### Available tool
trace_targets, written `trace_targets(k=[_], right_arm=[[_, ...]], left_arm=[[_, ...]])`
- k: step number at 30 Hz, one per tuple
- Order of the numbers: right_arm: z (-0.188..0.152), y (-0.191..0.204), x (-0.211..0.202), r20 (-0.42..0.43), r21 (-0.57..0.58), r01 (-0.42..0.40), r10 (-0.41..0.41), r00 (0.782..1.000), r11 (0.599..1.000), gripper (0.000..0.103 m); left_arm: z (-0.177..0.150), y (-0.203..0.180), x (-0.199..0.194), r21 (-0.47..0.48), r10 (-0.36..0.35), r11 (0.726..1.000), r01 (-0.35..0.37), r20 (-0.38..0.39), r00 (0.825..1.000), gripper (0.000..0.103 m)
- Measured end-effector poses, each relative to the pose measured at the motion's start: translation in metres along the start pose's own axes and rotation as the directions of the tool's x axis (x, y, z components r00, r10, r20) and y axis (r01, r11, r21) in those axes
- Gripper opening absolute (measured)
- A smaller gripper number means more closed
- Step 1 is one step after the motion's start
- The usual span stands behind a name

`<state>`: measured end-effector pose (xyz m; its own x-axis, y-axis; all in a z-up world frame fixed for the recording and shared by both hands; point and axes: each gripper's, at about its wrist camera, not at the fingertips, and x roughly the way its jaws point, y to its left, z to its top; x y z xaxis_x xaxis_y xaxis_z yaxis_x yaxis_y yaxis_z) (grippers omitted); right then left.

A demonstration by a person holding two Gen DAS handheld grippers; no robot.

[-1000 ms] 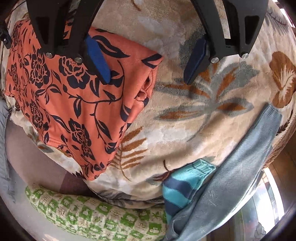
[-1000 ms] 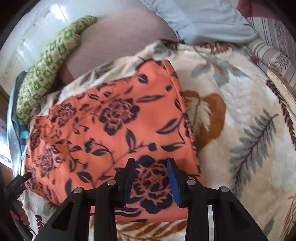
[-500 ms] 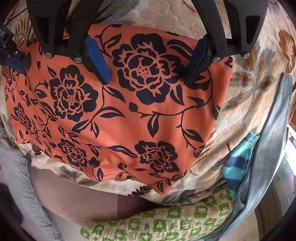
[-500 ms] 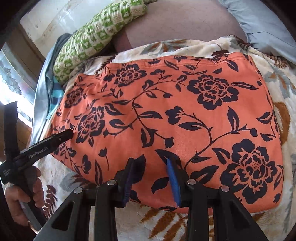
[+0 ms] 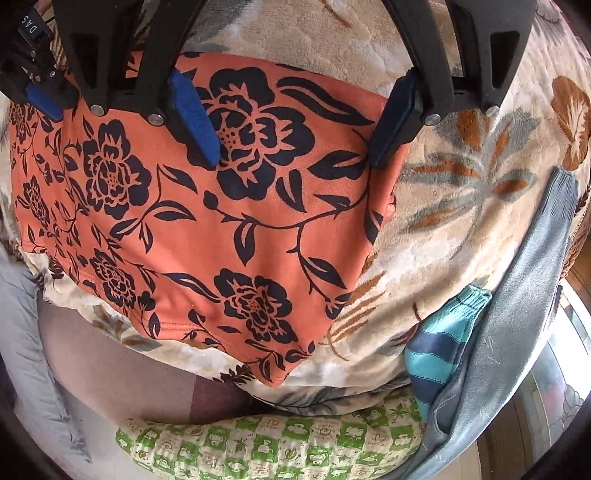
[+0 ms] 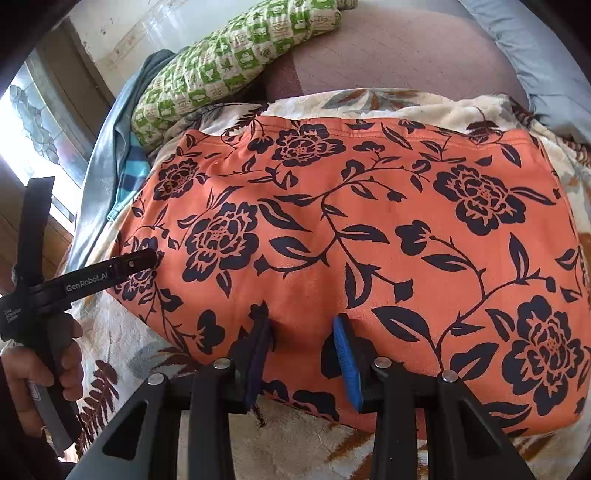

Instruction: Fold small clothes

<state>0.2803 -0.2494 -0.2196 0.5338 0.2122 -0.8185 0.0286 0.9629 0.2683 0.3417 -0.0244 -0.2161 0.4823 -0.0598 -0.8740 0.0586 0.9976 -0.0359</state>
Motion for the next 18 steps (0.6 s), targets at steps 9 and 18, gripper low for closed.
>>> trace_targets(k=[9, 18], right_arm=[[-0.001, -0.002, 0.002, -0.014, 0.035, -0.022, 0.022, 1.0, 0.999, 0.049], [0.006, -0.015, -0.021, 0.059, 0.092, -0.096, 0.091, 0.994, 0.991, 0.05]], left_arm=[[0.002, 0.038, 0.004, -0.141, 0.091, 0.986, -0.092, -0.01, 0.996, 0.083], [0.003, 0.1, -0.017, -0.429, -0.08, 0.9, 0.07, -0.003, 0.997, 0.083]])
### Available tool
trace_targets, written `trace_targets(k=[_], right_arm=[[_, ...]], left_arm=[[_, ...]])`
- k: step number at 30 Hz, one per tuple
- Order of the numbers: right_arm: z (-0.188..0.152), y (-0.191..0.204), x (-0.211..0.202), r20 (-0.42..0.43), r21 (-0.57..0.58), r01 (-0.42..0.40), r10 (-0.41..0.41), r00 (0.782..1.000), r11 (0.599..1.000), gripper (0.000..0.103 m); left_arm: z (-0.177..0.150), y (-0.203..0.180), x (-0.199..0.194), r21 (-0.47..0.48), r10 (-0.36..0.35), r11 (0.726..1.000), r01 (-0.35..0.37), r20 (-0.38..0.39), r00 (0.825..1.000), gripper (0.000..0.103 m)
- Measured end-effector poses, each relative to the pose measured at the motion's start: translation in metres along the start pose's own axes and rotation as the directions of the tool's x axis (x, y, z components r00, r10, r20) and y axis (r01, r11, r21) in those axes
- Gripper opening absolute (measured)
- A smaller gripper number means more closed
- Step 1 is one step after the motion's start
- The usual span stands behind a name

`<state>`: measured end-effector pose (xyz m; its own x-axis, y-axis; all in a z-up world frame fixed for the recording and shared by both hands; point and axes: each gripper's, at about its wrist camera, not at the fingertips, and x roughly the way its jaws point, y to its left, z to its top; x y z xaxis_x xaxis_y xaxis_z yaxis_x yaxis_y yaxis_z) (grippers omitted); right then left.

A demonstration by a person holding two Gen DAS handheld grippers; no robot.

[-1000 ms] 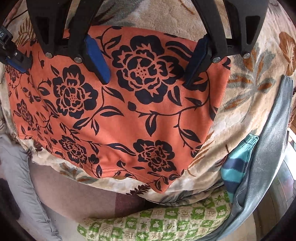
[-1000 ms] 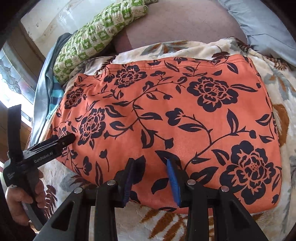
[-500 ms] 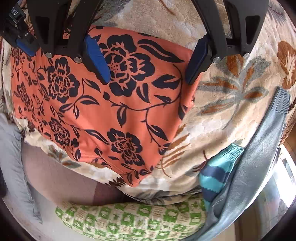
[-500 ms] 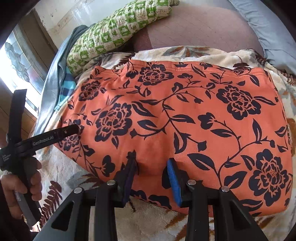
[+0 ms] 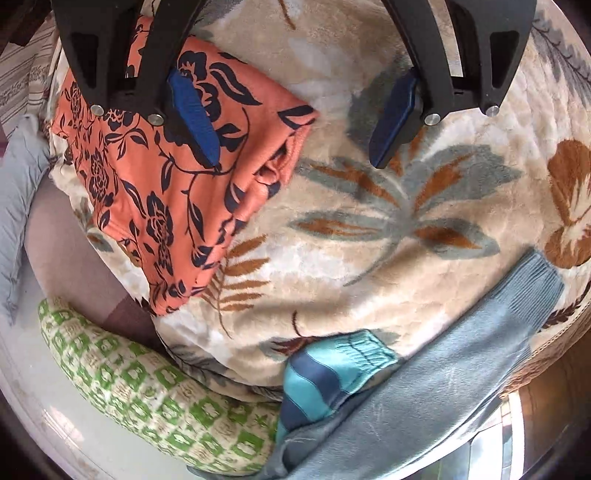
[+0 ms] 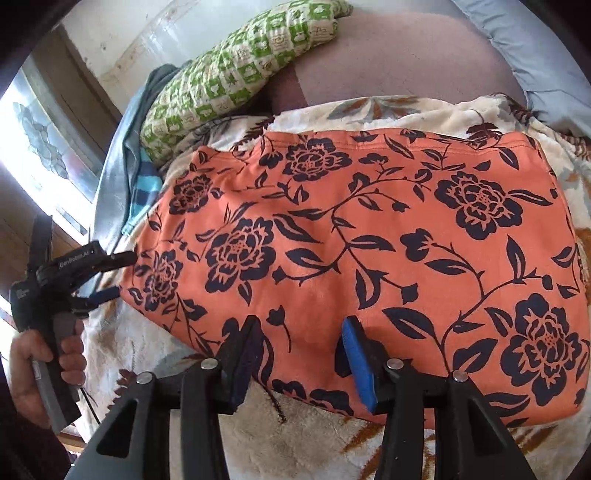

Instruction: Fold small clothes

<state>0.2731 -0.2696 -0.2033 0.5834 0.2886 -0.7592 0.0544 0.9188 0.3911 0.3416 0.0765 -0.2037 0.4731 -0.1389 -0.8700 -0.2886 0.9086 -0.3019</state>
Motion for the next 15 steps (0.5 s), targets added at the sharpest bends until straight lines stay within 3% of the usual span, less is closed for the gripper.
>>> trace_targets(k=[7, 11, 13, 15], right_arm=[[0.014, -0.027, -0.025, 0.049, 0.087, 0.043, -0.048, 0.998, 0.995, 0.05], [0.014, -0.049, -0.028, 0.033, 0.177, 0.03, -0.037, 0.999, 0.984, 0.05], [0.011, -0.054, -0.027, 0.017, 0.194, 0.028, -0.032, 0.999, 0.981, 0.05], [0.008, -0.055, -0.024, -0.001, 0.193, 0.037, -0.037, 0.999, 0.981, 0.05]], left_arm=[[-0.005, 0.01, -0.004, -0.016, -0.062, 0.998, 0.061, -0.091, 0.994, 0.083], [-0.021, 0.011, 0.004, -0.061, -0.115, 0.992, 0.106, -0.163, 0.98, 0.083], [-0.026, 0.005, 0.002, -0.038, -0.102, 0.995, 0.097, -0.142, 0.985, 0.083], [-0.028, 0.003, 0.001, -0.057, -0.159, 0.987, 0.152, -0.13, 0.979, 0.083]])
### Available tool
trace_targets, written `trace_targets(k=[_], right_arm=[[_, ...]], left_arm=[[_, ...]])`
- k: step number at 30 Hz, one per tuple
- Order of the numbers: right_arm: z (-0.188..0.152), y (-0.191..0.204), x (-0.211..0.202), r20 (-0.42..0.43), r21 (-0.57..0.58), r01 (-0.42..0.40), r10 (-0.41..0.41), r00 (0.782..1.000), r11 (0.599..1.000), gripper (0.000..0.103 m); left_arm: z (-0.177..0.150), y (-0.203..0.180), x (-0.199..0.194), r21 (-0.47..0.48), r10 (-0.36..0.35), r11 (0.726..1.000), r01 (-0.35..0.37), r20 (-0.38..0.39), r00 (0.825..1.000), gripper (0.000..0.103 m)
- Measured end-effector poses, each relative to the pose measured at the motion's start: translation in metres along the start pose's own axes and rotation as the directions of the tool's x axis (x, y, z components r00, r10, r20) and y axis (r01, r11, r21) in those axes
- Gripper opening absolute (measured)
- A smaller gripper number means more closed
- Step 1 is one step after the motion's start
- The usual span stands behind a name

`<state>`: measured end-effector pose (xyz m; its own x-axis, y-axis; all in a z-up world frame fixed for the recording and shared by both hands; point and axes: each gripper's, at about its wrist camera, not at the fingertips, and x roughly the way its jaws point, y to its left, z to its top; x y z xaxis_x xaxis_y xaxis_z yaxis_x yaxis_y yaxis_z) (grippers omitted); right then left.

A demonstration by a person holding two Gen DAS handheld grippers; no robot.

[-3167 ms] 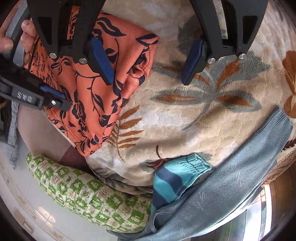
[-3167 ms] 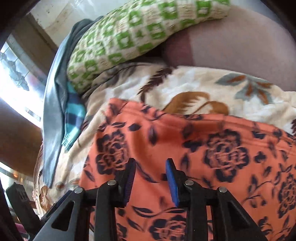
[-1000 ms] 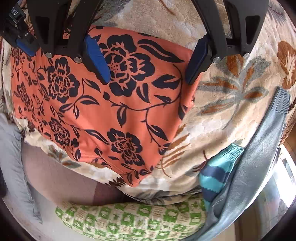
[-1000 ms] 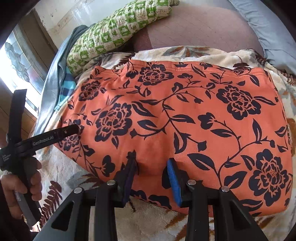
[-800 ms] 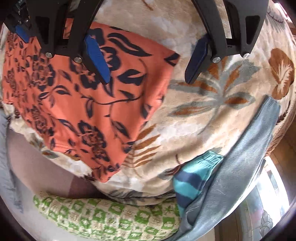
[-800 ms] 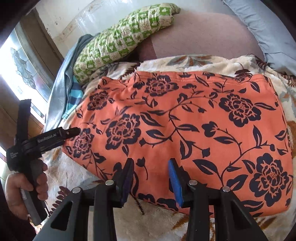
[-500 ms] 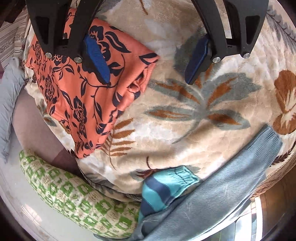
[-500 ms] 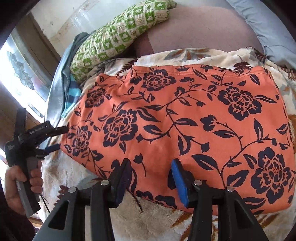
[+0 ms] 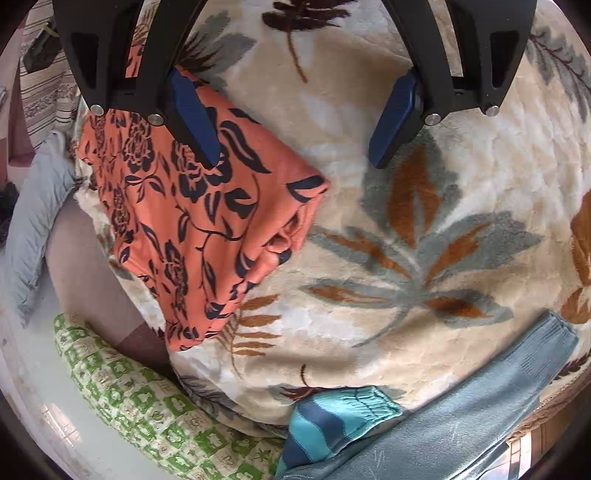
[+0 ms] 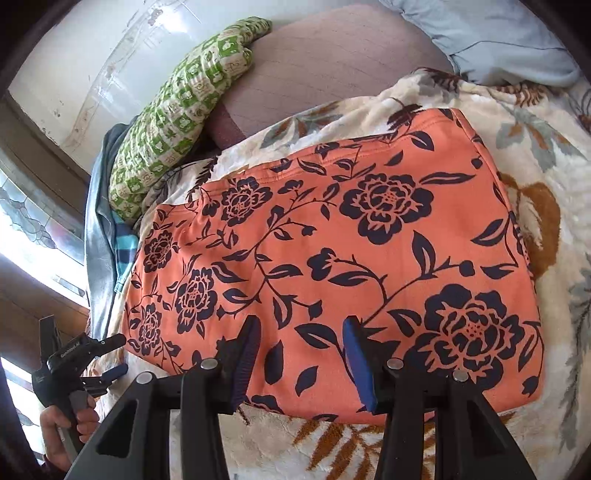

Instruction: Fold small clothes

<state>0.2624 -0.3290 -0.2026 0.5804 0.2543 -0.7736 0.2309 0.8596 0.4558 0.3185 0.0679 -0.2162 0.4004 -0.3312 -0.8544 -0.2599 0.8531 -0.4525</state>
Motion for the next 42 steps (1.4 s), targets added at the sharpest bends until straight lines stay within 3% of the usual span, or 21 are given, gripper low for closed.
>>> trace_targets(k=[3, 8, 9, 12, 14, 16, 18, 20, 21, 24, 25, 26, 27, 31, 37, 42], right_arm=[[-0.005, 0.003, 0.005, -0.02, -0.022, 0.007, -0.007, 1.0, 1.0, 0.05], [-0.008, 0.004, 0.013, -0.037, -0.055, 0.02, -0.022, 0.999, 0.998, 0.05], [-0.007, 0.002, 0.014, -0.04, -0.05, 0.016, -0.018, 0.999, 0.999, 0.05], [-0.006, -0.001, 0.016, -0.046, -0.044, 0.003, -0.005, 0.999, 0.999, 0.05], [-0.005, -0.001, 0.018, -0.045, -0.05, 0.006, -0.008, 0.999, 0.999, 0.05], [-0.005, 0.001, 0.02, -0.038, -0.061, 0.011, -0.013, 0.999, 0.998, 0.05], [-0.006, 0.003, 0.022, -0.029, -0.078, 0.019, -0.022, 0.999, 0.997, 0.05], [-0.008, 0.005, 0.023, -0.021, -0.1, 0.029, -0.031, 0.999, 0.995, 0.05], [-0.008, 0.006, 0.024, -0.018, -0.109, 0.032, -0.034, 0.999, 0.994, 0.05], [-0.008, 0.006, 0.024, -0.015, -0.117, 0.032, -0.034, 0.999, 0.993, 0.05], [-0.008, 0.006, 0.024, -0.015, -0.116, 0.03, -0.032, 0.999, 0.993, 0.05], [-0.008, 0.006, 0.025, -0.015, -0.116, 0.029, -0.031, 0.999, 0.993, 0.05], [-0.007, 0.005, 0.025, -0.015, -0.114, 0.028, -0.03, 0.999, 0.993, 0.05], [-0.007, 0.006, 0.026, -0.016, -0.115, 0.027, -0.029, 0.999, 0.993, 0.05], [-0.006, 0.004, 0.024, -0.016, -0.102, 0.015, -0.016, 1.0, 0.995, 0.05], [-0.003, -0.013, 0.017, -0.022, -0.001, -0.062, 0.062, 0.998, 0.998, 0.05]], left_arm=[[-0.001, 0.0, 0.006, -0.051, -0.101, 0.994, 0.1, -0.011, 0.995, 0.083], [0.007, -0.006, 0.015, -0.069, -0.161, 0.984, 0.163, 0.037, 0.986, 0.082], [0.007, -0.006, 0.016, -0.079, -0.177, 0.98, 0.18, 0.04, 0.983, 0.079], [0.007, -0.006, 0.025, -0.097, -0.218, 0.971, 0.22, 0.028, 0.976, 0.044], [0.005, -0.005, 0.029, -0.099, -0.229, 0.968, 0.233, 0.045, 0.972, 0.035], [0.005, -0.003, 0.032, -0.11, -0.252, 0.96, 0.258, 0.063, 0.966, 0.035], [0.004, -0.001, 0.034, -0.119, -0.275, 0.951, 0.284, 0.09, 0.957, 0.043], [0.003, -0.003, 0.037, -0.119, -0.35, 0.924, 0.363, 0.12, 0.929, 0.073], [0.003, -0.007, 0.036, -0.106, -0.357, 0.923, 0.371, 0.131, 0.925, 0.076], [-0.001, -0.021, 0.036, -0.039, -0.311, 0.946, 0.321, 0.162, 0.936, 0.077], [-0.002, -0.024, 0.037, -0.022, -0.295, 0.953, 0.303, 0.179, 0.939, 0.06], [-0.001, -0.025, 0.04, -0.01, -0.274, 0.96, 0.28, 0.176, 0.945, 0.027], [0.0, -0.024, 0.046, -0.007, -0.266, 0.963, 0.27, 0.153, 0.952, 0.02], [0.002, -0.018, 0.047, -0.043, -0.299, 0.95, 0.309, 0.157, 0.941, 0.019], [0.0, -0.045, 0.016, 0.094, -0.324, 0.946, 0.31, 0.211, 0.922, 0.018], [-0.009, -0.076, -0.011, 0.224, -0.358, 0.925, 0.307, 0.24, 0.903, 0.017]])
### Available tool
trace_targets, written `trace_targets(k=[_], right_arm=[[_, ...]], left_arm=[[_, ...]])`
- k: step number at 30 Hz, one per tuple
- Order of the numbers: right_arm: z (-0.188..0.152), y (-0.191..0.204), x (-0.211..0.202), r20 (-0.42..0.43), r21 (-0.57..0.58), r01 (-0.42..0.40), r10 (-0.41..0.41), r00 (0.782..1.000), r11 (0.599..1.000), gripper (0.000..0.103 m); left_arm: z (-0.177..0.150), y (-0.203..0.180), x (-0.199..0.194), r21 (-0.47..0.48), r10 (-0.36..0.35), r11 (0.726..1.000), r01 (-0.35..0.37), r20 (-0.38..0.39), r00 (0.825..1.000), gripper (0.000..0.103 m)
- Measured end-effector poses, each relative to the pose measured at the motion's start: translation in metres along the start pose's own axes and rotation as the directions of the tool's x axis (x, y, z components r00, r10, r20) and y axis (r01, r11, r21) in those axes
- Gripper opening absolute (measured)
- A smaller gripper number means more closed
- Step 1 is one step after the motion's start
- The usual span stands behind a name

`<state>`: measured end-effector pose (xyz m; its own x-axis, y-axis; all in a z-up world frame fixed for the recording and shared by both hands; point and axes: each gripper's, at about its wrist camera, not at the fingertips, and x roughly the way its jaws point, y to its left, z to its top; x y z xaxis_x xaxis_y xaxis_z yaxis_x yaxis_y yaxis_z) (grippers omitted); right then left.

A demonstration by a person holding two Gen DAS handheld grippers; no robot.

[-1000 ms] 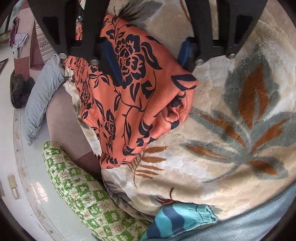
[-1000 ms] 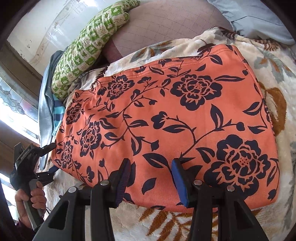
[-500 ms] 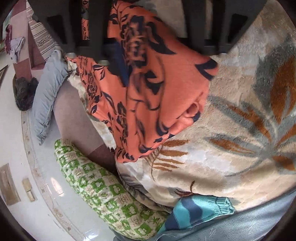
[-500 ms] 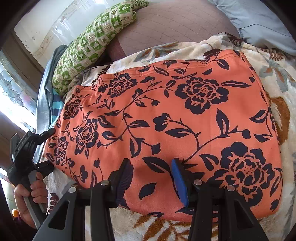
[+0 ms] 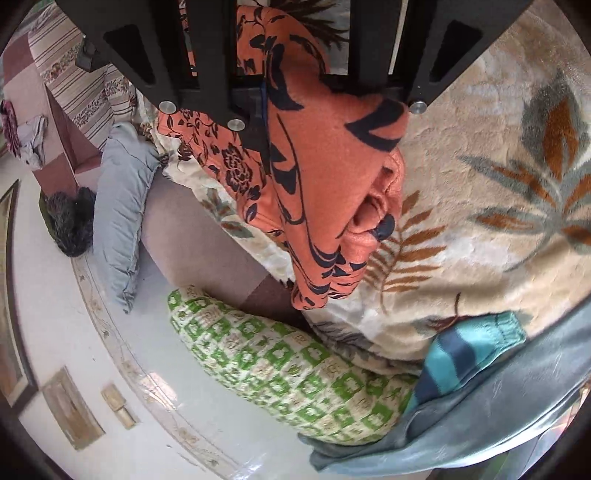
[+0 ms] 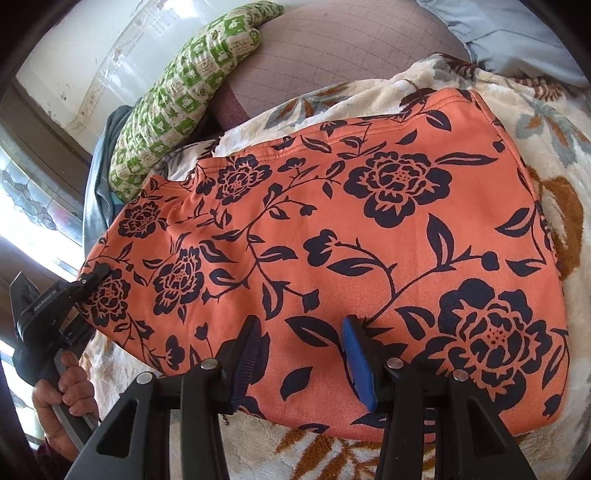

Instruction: Fold small clothes

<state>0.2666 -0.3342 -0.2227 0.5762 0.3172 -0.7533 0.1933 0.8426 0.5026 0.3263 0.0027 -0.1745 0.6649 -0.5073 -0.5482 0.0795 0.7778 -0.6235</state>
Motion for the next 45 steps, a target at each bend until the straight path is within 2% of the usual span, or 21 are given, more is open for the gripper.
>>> trace_targets(k=[4, 8, 13, 16, 18, 21, 23, 24, 25, 27, 30, 31, 34, 37, 39, 40, 41, 42, 43, 44, 45], right_arm=[[0.001, -0.011, -0.01, 0.015, 0.049, -0.033, 0.032, 0.999, 0.998, 0.05], [0.003, -0.029, -0.023, 0.048, 0.115, -0.1, 0.095, 0.994, 0.988, 0.05], [0.004, -0.076, -0.045, 0.142, 0.262, -0.243, 0.212, 0.967, 0.934, 0.05], [0.001, -0.109, -0.054, 0.188, 0.36, -0.319, 0.266, 0.945, 0.877, 0.05], [0.0, -0.129, -0.058, 0.224, 0.407, -0.389, 0.322, 0.92, 0.826, 0.05], [0.0, -0.159, -0.06, 0.274, 0.479, -0.51, 0.43, 0.86, 0.715, 0.05], [0.0, -0.179, -0.055, 0.276, 0.532, -0.537, 0.465, 0.841, 0.655, 0.051], [0.0, -0.189, -0.053, 0.283, 0.549, -0.55, 0.479, 0.831, 0.629, 0.054], [0.0, -0.195, -0.05, 0.296, 0.561, -0.572, 0.501, 0.813, 0.598, 0.063], [0.002, -0.202, -0.045, 0.311, 0.566, -0.602, 0.53, 0.789, 0.563, 0.067], [0.012, -0.195, -0.043, 0.287, 0.538, -0.589, 0.526, 0.801, 0.603, 0.07], [0.016, -0.195, -0.042, 0.277, 0.536, -0.578, 0.519, 0.809, 0.615, 0.075], [0.027, -0.191, -0.036, 0.262, 0.536, -0.564, 0.512, 0.818, 0.628, 0.076], [0.046, -0.187, -0.036, 0.224, 0.513, -0.49, 0.441, 0.869, 0.705, 0.076], [0.061, -0.186, -0.037, 0.206, 0.493, -0.414, 0.36, 0.91, 0.765, 0.076], [0.068, -0.183, -0.037, 0.195, 0.469, -0.382, 0.329, 0.924, 0.796, 0.076], [0.075, -0.179, -0.036, 0.181, 0.434, -0.348, 0.299, 0.937, 0.831, 0.073], [0.081, -0.177, -0.036, 0.162, 0.396, -0.303, 0.259, 0.952, 0.867, 0.066], [0.087, -0.172, -0.033, 0.135, 0.361, -0.25, 0.215, 0.967, 0.898, 0.034], [0.093, -0.169, -0.03, 0.116, 0.339, -0.206, 0.177, 0.977, 0.918, 0.022], [0.096, -0.165, -0.031, 0.116, 0.313, -0.19, 0.161, 0.98, 0.93, 0.021]], left_arm=[[-0.005, -0.049, -0.011, 0.113, -0.052, 0.992, 0.049, 0.023, 0.998, 0.017], [-0.02, -0.108, -0.012, 0.226, -0.113, 0.968, 0.106, 0.018, 0.993, 0.017], [-0.063, -0.176, 0.014, 0.359, -0.141, 0.922, 0.146, -0.039, 0.989, 0.017], [-0.103, -0.21, 0.044, 0.421, -0.148, 0.887, 0.188, -0.126, 0.981, 0.017], [-0.137, -0.226, 0.069, 0.46, -0.126, 0.862, 0.213, -0.213, 0.969, 0.017], [-0.189, -0.236, 0.103, 0.521, -0.049, 0.823, 0.227, -0.333, 0.942, 0.017], [-0.206, -0.234, 0.111, 0.559, -0.008, 0.804, 0.205, -0.336, 0.942, 0.018], [-0.208, -0.232, 0.112, 0.56, -0.009, 0.802, 0.21, -0.34, 0.94, 0.018], [-0.206, -0.229, 0.112, 0.548, -0.021, 0.807, 0.222, -0.349, 0.937, 0.019], [-0.201, -0.225, 0.11, 0.523, -0.043, 0.817, 0.243, -0.365, 0.93, 0.02], [-0.2, -0.218, 0.109, 0.525, -0.049, 0.813, 0.252, -0.37, 0.928, 0.021], [-0.203, -0.221, 0.11, 0.535, -0.045, 0.807, 0.249, -0.366, 0.93, 0.021], [-0.208, -0.227, 0.11, 0.58, -0.019, 0.781, 0.231, -0.347, 0.938, 0.021], [-0.211, -0.231, 0.108, 0.614, 0.006, 0.76, 0.213, -0.335, 0.942, 0.026], [-0.213, -0.234, 0.105, 0.631, 0.006, 0.742, 0.225, -0.342, 0.94, 0.041], [-0.214, -0.236, 0.103, 0.635, -0.007, 0.732, 0.246, -0.355, 0.935, 0.053], [-0.215, -0.237, 0.1, 0.635, -0.025, 0.722, 0.273, -0.371, 0.928, 0.064], [-0.214, -0.239, 0.097, 0.634, -0.041, 0.712, 0.3, -0.389, 0.92, 0.067], [-0.213, -0.24, 0.095, 0.636, -0.05, 0.702, 0.318, -0.402, 0.914, 0.069], [-0.209, -0.241, 0.092, 0.642, -0.054, 0.693, 0.328, -0.407, 0.912, 0.069], [-0.204, -0.241, 0.089, 0.649, -0.053, 0.686, 0.328, -0.405, 0.913, 0.069]])
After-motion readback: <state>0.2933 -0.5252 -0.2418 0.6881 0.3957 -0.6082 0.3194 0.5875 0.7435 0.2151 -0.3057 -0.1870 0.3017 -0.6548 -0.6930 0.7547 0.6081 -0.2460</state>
